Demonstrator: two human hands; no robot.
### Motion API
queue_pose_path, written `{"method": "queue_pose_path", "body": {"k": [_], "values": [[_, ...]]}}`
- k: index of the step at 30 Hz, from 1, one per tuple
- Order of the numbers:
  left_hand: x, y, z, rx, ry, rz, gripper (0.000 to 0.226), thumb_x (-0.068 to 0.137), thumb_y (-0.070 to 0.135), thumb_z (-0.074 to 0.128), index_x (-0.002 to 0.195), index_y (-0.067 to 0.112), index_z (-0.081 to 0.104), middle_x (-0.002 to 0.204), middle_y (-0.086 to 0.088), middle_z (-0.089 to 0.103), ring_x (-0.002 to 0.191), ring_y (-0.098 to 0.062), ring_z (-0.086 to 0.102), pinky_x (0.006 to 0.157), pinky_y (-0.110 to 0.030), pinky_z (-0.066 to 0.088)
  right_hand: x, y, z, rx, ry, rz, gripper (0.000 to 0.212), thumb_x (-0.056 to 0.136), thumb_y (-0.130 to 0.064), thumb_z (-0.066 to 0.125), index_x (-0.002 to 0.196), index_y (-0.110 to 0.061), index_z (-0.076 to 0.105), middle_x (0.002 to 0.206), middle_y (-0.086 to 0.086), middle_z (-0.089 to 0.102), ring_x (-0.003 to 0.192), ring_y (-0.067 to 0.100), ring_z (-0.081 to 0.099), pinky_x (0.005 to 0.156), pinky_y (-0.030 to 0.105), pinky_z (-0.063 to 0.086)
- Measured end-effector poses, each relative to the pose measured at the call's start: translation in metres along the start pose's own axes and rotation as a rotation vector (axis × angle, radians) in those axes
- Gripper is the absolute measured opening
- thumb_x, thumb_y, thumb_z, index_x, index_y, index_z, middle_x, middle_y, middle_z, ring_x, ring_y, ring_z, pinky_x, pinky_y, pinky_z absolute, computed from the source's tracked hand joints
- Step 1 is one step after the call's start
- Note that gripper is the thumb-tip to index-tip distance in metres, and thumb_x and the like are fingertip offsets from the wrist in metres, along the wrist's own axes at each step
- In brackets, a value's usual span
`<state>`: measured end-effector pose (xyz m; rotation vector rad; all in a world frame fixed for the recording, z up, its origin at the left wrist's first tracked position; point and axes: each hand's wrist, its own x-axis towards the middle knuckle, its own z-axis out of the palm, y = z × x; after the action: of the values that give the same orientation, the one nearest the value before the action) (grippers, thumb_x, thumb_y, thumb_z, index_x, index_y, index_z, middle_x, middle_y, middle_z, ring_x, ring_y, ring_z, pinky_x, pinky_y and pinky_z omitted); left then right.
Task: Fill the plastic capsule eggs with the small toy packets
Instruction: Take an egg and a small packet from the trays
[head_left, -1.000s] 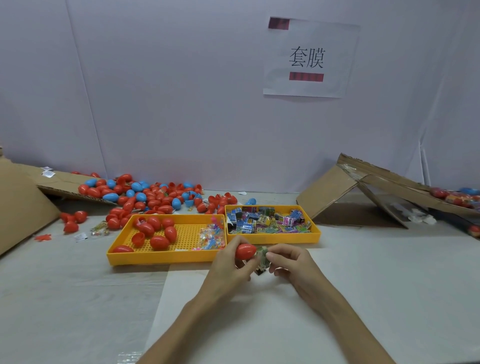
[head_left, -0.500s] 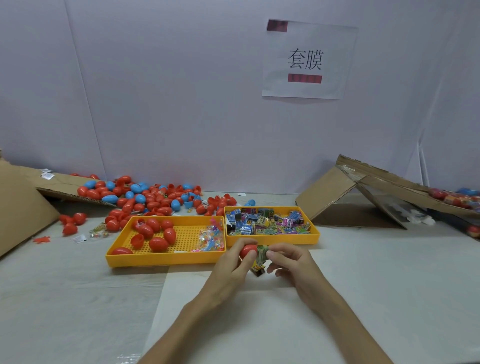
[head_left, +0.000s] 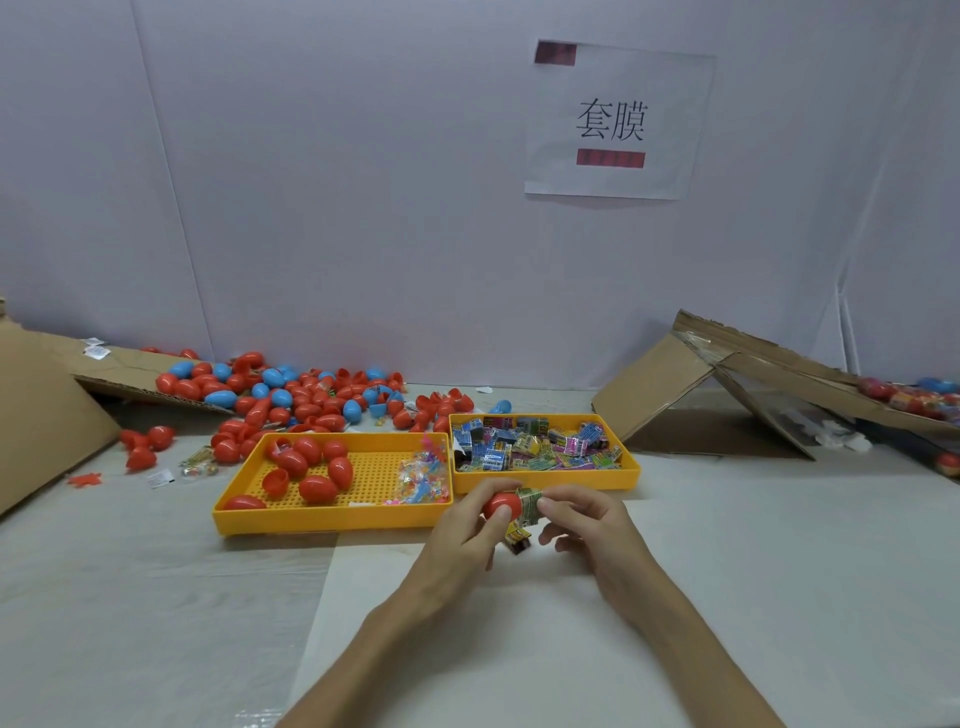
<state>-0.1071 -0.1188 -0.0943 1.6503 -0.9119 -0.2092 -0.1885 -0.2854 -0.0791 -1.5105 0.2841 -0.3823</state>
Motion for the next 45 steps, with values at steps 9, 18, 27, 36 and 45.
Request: {"method": "queue_pose_path", "body": {"k": [9,18,27,36,45], "values": [[0.000,0.000,-0.001,0.034,-0.009,0.031,0.016,0.093,0.044,0.056,0.109,0.045,0.058,0.098,0.010,0.061,0.066,-0.006,0.055,0.058,-0.022,0.048,-0.001,0.000,-0.001,-0.038,-0.037,-0.032,0.007,0.088,-0.017,0.075,0.093,-0.014,0.078,0.086,0.008,0.075,0.073,0.020,0.071,0.066,0.027,0.050],[0.001,0.002,-0.002,0.068,0.029,0.046,0.025,0.087,0.040,0.066,0.110,0.032,0.059,0.095,0.018,0.063,0.066,-0.008,0.057,0.063,-0.032,0.052,0.000,0.001,-0.002,-0.086,-0.001,-0.091,0.013,0.085,-0.015,0.078,0.090,-0.027,0.079,0.090,0.002,0.076,0.077,0.019,0.071,0.065,0.027,0.051],[0.004,0.004,-0.007,-0.045,0.094,-0.051,0.020,0.093,0.029,0.072,0.108,0.026,0.059,0.091,0.003,0.074,0.058,-0.019,0.064,0.054,-0.028,0.050,0.000,0.002,-0.002,-0.119,-0.076,-0.109,0.028,0.072,-0.032,0.079,0.100,-0.028,0.079,0.098,0.001,0.076,0.076,0.016,0.069,0.065,0.024,0.051],[0.006,0.014,-0.005,-0.289,-0.029,-0.285,0.030,0.098,0.035,0.060,0.111,0.009,0.052,0.092,-0.005,0.079,0.064,-0.028,0.071,0.059,-0.032,0.056,-0.004,0.001,0.004,-0.248,0.063,-0.296,0.032,0.074,-0.019,0.088,0.094,-0.039,0.072,0.092,-0.003,0.074,0.069,0.018,0.069,0.062,0.028,0.055],[0.010,0.010,-0.004,-0.287,-0.123,-0.359,0.041,0.101,0.050,0.046,0.105,0.010,0.053,0.098,-0.010,0.079,0.070,-0.024,0.072,0.066,-0.030,0.054,-0.006,0.002,0.009,-0.308,0.084,-0.350,0.023,0.081,-0.014,0.084,0.082,-0.035,0.074,0.084,0.000,0.074,0.066,0.024,0.067,0.064,0.039,0.058]]}}
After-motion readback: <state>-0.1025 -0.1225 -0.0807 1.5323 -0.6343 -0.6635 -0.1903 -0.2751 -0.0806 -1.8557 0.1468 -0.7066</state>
